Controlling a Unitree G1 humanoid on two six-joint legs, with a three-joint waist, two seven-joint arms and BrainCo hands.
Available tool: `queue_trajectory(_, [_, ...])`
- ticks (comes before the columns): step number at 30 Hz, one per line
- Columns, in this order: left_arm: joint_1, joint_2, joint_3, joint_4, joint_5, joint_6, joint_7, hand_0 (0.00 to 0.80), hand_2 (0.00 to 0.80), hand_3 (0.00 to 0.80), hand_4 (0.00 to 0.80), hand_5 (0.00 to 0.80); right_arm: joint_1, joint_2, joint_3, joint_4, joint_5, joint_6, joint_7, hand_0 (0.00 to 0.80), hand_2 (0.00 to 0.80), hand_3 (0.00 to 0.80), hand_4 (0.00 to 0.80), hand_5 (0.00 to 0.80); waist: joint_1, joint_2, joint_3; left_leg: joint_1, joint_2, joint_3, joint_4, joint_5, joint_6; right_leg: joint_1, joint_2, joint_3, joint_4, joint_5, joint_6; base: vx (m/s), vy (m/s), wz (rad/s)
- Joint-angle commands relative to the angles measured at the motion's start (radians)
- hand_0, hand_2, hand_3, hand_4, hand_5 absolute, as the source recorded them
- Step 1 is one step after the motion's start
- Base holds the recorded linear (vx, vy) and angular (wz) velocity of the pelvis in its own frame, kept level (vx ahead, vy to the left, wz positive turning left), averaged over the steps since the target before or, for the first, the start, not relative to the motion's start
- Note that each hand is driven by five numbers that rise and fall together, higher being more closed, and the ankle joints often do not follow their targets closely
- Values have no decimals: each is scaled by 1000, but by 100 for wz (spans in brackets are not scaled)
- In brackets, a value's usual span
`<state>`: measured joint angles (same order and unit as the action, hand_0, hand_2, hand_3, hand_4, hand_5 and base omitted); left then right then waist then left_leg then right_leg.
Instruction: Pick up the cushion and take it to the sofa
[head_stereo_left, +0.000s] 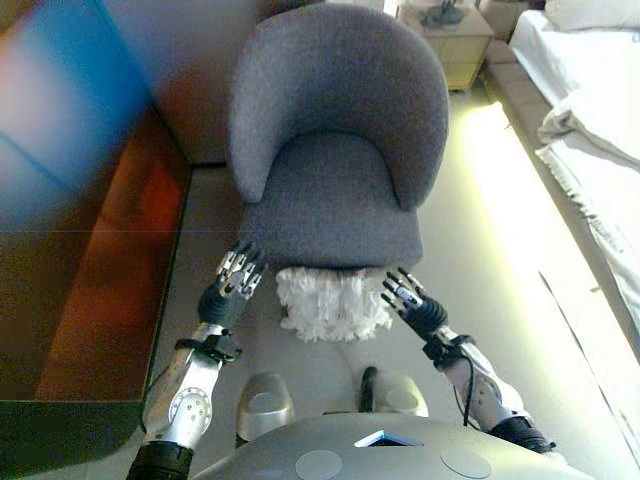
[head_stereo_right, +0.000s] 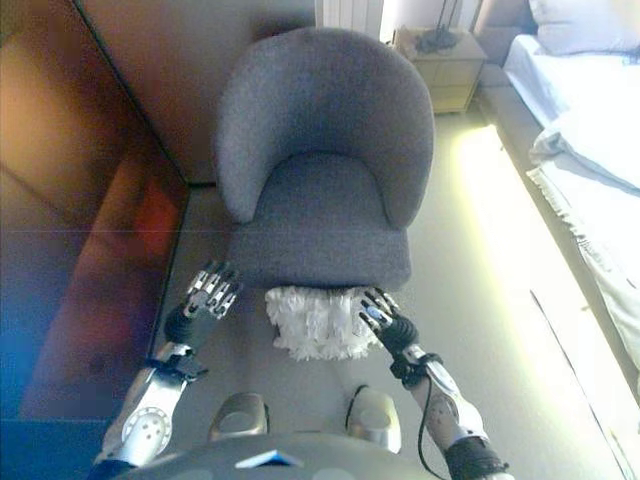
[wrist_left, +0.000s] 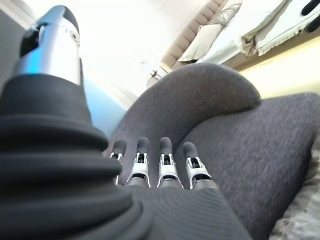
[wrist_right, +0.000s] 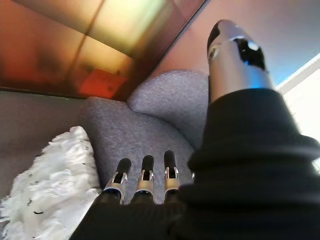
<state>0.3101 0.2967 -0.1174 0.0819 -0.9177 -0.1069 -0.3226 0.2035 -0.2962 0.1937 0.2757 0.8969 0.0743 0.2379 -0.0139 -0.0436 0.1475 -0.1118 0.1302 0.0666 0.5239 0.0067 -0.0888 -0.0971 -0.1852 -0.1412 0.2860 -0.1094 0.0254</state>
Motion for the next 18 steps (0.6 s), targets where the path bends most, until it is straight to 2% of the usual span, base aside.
queue_trajectory(1, [11,27,41,-72,-2,-74,-23,0,0,0,0,0,11,-9,-16,-88,50,-20,37,0,0,0,0,0,5,24,18,-7,26,14,-234,125,-5,89,39,44,-157,94,47,317,122,46])
queue_trajectory(2, [8,24,52,-67,3,-71,-26,0,0,0,0,0,17,-7,-6,-90,53,-33,51,0,0,0,0,0,27,45,25,-19,37,-23,-419,179,-32,123,60,51,-160,67,57,261,87,61])
queue_trajectory(4, [9,18,64,-63,27,-81,-27,0,0,0,0,0,21,1,9,-91,61,-50,75,0,0,0,0,0,49,56,32,-40,48,-43,-527,207,-48,162,70,64,-166,41,63,337,100,53])
queue_trajectory(6, [13,19,76,-49,39,-95,-38,0,0,0,0,0,19,7,17,-87,68,-62,84,0,0,0,0,0,63,59,35,-64,41,-36,-539,200,-48,209,61,68,-175,17,74,291,103,1])
queue_trajectory(8, [8,28,93,-41,39,-98,-46,0,0,0,0,0,14,20,27,-88,66,-74,73,0,0,0,0,0,71,65,32,-79,26,-1,-525,170,-40,235,36,49,-172,-3,89,264,169,-40])
queue_trajectory(10, [-1,43,110,-50,26,-85,-40,0,0,0,0,0,3,40,40,-80,55,-92,59,0,0,0,0,0,79,68,28,-82,4,3,-499,135,-24,241,1,28,-154,-20,106,298,213,-53])
queue_trajectory(11, [-2,50,118,-54,19,-70,-8,0,0,0,0,0,-6,55,43,-71,46,-90,34,0,0,0,0,0,85,66,27,-92,-18,-10,-459,105,-10,241,-25,27,-138,-18,117,287,171,-45])
queue_trajectory(14, [-17,68,139,-67,10,-42,-10,0,0,0,0,0,-16,67,55,-95,48,-74,40,0,0,0,0,0,98,51,18,-116,-35,17,-381,56,18,264,-72,7,-121,-10,124,282,120,-21])
queue_trajectory(15, [-17,73,135,-71,37,-39,5,0,0,0,0,0,-18,74,61,-92,28,-92,40,0,0,0,0,0,106,43,8,-112,-51,23,-370,38,35,262,-97,-4,-107,34,126,229,92,-6])
queue_trajectory(16, [-18,75,133,-70,45,-40,8,0,0,0,0,0,-20,77,62,-90,28,-95,36,0,0,0,0,0,107,40,6,-110,-56,23,-369,34,40,261,-105,-3,-101,47,128,292,160,-9])
queue_trajectory(17, [-35,89,119,-62,77,-40,0,0,0,0,0,0,-33,91,63,-79,51,-108,12,0,0,0,0,0,109,29,-3,-105,-79,22,-362,17,63,252,-138,8,-53,113,133,199,150,-10])
queue_trajectory(18, [-44,93,115,-62,80,-35,-3,0,0,0,0,0,-37,97,57,-75,53,-107,6,0,0,0,0,0,109,27,-7,-103,-89,25,-358,9,74,246,-151,11,-25,139,132,275,243,-4])
